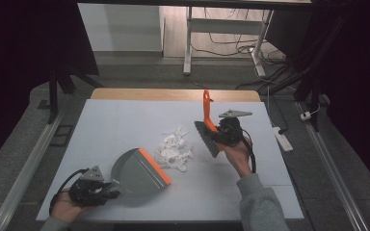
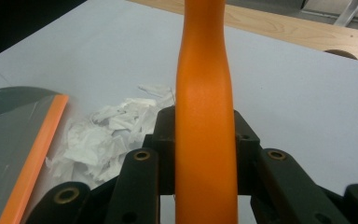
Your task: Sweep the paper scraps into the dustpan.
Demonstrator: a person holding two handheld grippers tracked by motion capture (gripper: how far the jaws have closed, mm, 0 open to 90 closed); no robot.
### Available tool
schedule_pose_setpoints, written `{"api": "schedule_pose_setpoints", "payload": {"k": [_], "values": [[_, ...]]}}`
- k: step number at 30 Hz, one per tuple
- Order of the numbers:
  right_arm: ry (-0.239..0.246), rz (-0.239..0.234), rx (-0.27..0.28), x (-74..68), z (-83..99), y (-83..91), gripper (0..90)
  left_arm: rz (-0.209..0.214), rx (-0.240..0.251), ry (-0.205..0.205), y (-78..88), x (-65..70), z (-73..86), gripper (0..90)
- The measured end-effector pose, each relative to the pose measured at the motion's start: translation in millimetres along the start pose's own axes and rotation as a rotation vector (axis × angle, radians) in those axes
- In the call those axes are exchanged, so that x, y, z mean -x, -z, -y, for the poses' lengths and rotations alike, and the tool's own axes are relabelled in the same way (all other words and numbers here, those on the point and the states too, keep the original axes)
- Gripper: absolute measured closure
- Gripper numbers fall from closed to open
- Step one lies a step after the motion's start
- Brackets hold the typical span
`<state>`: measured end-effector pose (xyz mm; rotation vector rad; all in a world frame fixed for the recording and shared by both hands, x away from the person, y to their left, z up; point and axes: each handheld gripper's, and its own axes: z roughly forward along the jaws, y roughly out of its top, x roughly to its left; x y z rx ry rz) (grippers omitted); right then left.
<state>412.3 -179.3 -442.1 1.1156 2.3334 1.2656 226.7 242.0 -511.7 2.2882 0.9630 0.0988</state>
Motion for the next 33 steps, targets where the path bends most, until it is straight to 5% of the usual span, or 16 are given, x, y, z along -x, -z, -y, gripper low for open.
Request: {"api": "schedule_pose_setpoints", "payload": {"k": [33], "values": [[0.040, 0.074, -0.161, 11.8, -36.5, -97.6, 69.9, 0.044, -0.017, -0.001, -6.6, -12.5, -2.7, 61.4]]}}
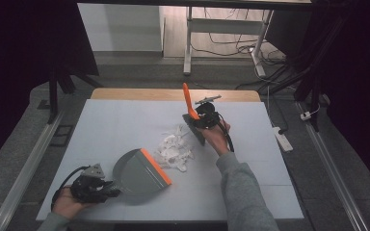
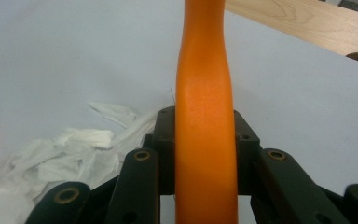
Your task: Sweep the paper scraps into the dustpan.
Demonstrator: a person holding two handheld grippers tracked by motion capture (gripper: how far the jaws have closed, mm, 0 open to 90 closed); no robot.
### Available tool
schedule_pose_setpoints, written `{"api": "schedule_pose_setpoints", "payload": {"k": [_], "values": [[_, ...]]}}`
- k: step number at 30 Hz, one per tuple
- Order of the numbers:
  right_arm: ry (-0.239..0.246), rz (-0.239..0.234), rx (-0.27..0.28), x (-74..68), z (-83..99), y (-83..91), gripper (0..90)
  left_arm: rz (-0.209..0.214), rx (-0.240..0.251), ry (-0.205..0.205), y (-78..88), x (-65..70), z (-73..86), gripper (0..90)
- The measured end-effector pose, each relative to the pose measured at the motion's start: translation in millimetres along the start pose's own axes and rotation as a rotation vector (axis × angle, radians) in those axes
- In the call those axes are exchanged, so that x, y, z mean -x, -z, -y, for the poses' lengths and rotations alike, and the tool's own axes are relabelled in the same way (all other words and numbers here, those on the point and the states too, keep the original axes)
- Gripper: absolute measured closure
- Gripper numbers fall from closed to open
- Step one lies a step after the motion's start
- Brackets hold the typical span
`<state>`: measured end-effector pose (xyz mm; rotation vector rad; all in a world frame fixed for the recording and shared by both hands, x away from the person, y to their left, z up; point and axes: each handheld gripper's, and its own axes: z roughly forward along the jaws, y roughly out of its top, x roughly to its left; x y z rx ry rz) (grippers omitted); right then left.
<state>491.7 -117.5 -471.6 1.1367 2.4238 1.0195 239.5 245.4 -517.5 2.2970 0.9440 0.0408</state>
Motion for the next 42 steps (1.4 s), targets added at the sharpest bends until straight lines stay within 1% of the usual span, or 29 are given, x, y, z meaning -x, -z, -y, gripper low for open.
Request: {"api": "schedule_pose_setpoints", "payload": {"k": [1, 5, 10, 11, 14, 17, 22, 27, 29, 31, 32, 33, 34, 35, 36, 38, 40, 42], "values": [[-0.009, -0.004, -0.001, 0.4, -0.9, -1.5, 69.9, 0.001, -0.003, -0.004, -0.5, -0.7, -0.1, 61.4], [-0.005, -0.004, -0.006, 1.5, -5.7, -7.4, 69.9, 0.010, 0.003, 0.000, -1.1, -2.8, -1.4, 61.4], [0.007, -0.014, -0.032, -0.7, -9.7, -16.4, 70.0, 0.016, 0.004, -0.002, -2.6, -4.5, -3.0, 61.4], [-0.003, -0.022, -0.040, -2.7, -10.1, -17.6, 70.0, 0.017, 0.006, -0.001, -3.0, -4.6, -3.3, 61.4], [0.020, -0.031, -0.060, -8.8, -11.0, -22.6, 70.0, 0.019, 0.005, -0.002, -3.5, -5.3, -3.8, 61.4], [0.030, -0.051, -0.070, -15.4, -10.9, -26.3, 70.1, 0.021, 0.005, -0.002, -3.4, -5.7, -4.0, 61.4], [0.067, -0.075, -0.089, -28.9, -10.3, -30.4, 70.1, 0.024, 0.006, 0.002, -3.6, -6.3, -4.3, 61.3], [0.108, -0.092, -0.112, -45.8, -8.2, -29.6, 70.0, 0.033, 0.016, 0.019, -4.1, -6.6, -4.5, 61.3], [0.123, -0.109, -0.116, -53.9, -6.3, -27.3, 70.1, 0.034, 0.012, 0.013, -4.9, -6.7, -4.8, 61.3], [0.126, -0.147, -0.115, -63.0, -3.1, -24.4, 70.1, 0.035, 0.012, 0.012, -5.0, -7.1, -4.8, 61.3], [0.159, -0.167, -0.119, -74.8, 0.7, -21.4, 70.1, 0.035, 0.012, 0.012, -4.9, -7.2, -4.8, 61.3], [0.159, -0.167, -0.119, -74.8, 0.7, -21.4, 70.1, 0.036, 0.013, 0.013, -4.8, -7.2, -4.8, 61.3], [0.169, -0.182, -0.118, -79.9, 2.2, -18.9, 70.1, 0.036, 0.012, 0.012, -4.7, -7.3, -4.7, 61.4], [0.171, -0.208, -0.108, -82.9, 3.1, -15.5, 70.0, 0.033, 0.008, 0.008, -4.5, -7.1, -4.6, 61.3], [0.171, -0.217, -0.092, -85.1, 3.0, -10.8, 70.0, 0.033, 0.011, 0.011, -4.6, -6.5, -4.5, 61.4], [0.182, -0.209, -0.055, -84.5, -0.3, 0.8, 70.0, 0.032, 0.010, 0.012, -4.3, -5.9, -4.4, 61.4], [0.165, -0.194, -0.014, -79.3, -5.9, 13.0, 70.0, 0.032, 0.009, 0.010, -4.1, -5.8, -4.4, 61.3], [0.155, -0.164, 0.006, -72.0, -11.7, 22.7, 70.0, 0.032, 0.007, 0.007, -4.1, -6.0, -4.4, 61.4]]}}
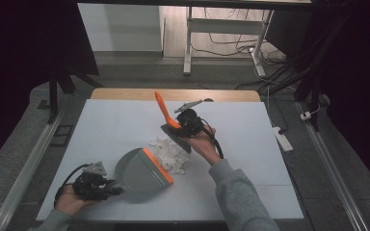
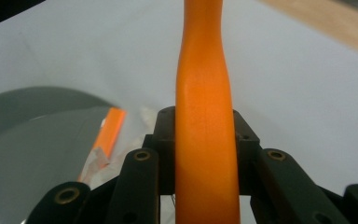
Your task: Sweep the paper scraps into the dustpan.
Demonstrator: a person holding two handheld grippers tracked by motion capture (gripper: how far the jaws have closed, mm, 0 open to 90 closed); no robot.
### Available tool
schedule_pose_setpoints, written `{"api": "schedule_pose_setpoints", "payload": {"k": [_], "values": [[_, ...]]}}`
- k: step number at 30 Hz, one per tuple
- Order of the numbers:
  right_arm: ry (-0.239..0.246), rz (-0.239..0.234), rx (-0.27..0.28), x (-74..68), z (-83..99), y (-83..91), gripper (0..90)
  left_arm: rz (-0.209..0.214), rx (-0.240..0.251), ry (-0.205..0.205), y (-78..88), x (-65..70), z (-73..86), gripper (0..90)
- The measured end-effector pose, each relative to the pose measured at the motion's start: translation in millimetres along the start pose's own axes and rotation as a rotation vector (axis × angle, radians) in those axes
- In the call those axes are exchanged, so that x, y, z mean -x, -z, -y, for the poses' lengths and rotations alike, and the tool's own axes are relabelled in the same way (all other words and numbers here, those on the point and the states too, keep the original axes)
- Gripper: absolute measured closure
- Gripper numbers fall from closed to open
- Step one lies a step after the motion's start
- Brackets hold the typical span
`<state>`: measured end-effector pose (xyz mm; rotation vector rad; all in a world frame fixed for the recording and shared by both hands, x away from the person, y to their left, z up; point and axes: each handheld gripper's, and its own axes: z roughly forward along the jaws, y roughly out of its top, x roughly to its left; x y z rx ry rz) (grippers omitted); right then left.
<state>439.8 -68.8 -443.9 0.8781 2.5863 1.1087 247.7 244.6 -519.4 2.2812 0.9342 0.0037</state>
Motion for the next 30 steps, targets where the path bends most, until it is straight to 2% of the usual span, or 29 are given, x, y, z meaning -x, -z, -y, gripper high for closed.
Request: {"api": "schedule_pose_setpoints", "payload": {"k": [4, 8, 12, 19, 25, 30], "values": [[-0.035, 0.034, 0.019, 16.4, -4.4, 6.1, 70.0, 0.004, 0.001, 0.000, 0.2, -0.4, 0.5, 61.3], [-0.053, 0.058, 0.001, 29.4, -2.2, -4.5, 70.0, 0.006, -0.001, -0.002, 1.4, 0.3, 2.1, 61.3], [-0.062, 0.078, -0.030, 36.0, 1.3, -16.3, 70.0, 0.005, -0.003, -0.007, 2.5, 0.4, 3.4, 61.3], [-0.073, 0.098, -0.064, 41.6, -0.1, -33.7, 70.0, 0.005, -0.003, -0.005, 2.6, 1.3, 4.1, 61.3], [-0.045, 0.112, -0.098, 41.4, -4.2, -49.4, 70.0, 0.006, -0.002, -0.003, 2.4, 1.6, 3.9, 61.3], [-0.020, 0.085, -0.131, 34.2, -7.1, -61.8, 70.1, 0.005, -0.002, -0.003, 3.1, 1.3, 4.5, 61.3]]}}
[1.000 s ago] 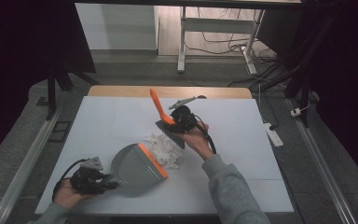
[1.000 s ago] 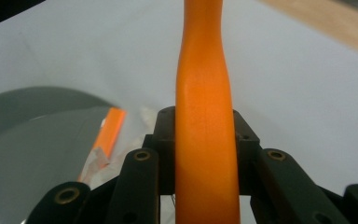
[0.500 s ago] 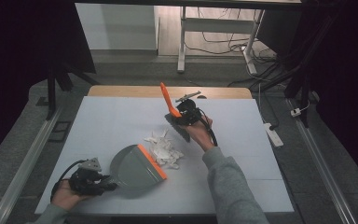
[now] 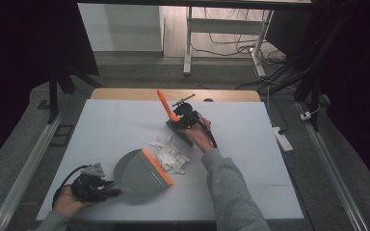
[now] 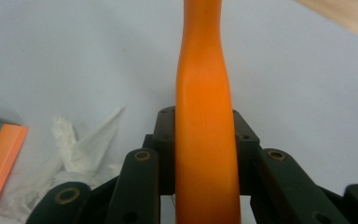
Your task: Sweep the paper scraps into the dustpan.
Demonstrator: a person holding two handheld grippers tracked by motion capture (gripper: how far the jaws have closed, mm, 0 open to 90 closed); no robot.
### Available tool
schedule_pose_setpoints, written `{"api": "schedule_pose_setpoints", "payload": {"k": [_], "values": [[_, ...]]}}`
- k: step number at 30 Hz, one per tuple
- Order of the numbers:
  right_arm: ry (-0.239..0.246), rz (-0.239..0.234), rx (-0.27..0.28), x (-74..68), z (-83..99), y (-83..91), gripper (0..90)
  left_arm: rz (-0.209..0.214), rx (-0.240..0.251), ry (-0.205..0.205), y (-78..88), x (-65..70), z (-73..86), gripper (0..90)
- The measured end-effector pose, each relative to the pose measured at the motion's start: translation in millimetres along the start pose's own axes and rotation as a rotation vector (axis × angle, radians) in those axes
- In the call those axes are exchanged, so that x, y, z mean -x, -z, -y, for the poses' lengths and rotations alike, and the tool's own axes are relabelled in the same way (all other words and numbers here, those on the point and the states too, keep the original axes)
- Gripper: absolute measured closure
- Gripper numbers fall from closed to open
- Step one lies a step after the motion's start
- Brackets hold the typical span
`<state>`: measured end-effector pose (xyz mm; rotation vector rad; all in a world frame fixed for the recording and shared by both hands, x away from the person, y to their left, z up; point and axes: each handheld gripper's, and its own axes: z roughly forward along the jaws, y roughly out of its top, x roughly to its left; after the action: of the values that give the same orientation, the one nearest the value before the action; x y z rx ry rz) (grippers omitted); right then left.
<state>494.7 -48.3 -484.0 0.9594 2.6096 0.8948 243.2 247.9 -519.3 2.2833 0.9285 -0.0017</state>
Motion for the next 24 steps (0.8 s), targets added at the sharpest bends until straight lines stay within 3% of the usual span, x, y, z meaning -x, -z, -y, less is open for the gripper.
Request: {"api": "schedule_pose_setpoints", "payload": {"k": [10, 13, 24], "values": [[0.064, -0.049, -0.051, -30.7, 0.8, -1.4, 70.1, -0.006, -0.001, 0.001, 0.6, 0.5, 0.5, 61.3], [0.103, -0.081, -0.061, -47.2, 6.1, 2.8, 70.1, -0.008, -0.005, -0.001, 0.3, 0.5, -0.1, 61.3], [0.177, -0.134, -0.053, -78.9, 19.7, 12.6, 70.1, -0.022, -0.005, 0.003, -0.7, 3.3, -1.4, 61.3]]}}
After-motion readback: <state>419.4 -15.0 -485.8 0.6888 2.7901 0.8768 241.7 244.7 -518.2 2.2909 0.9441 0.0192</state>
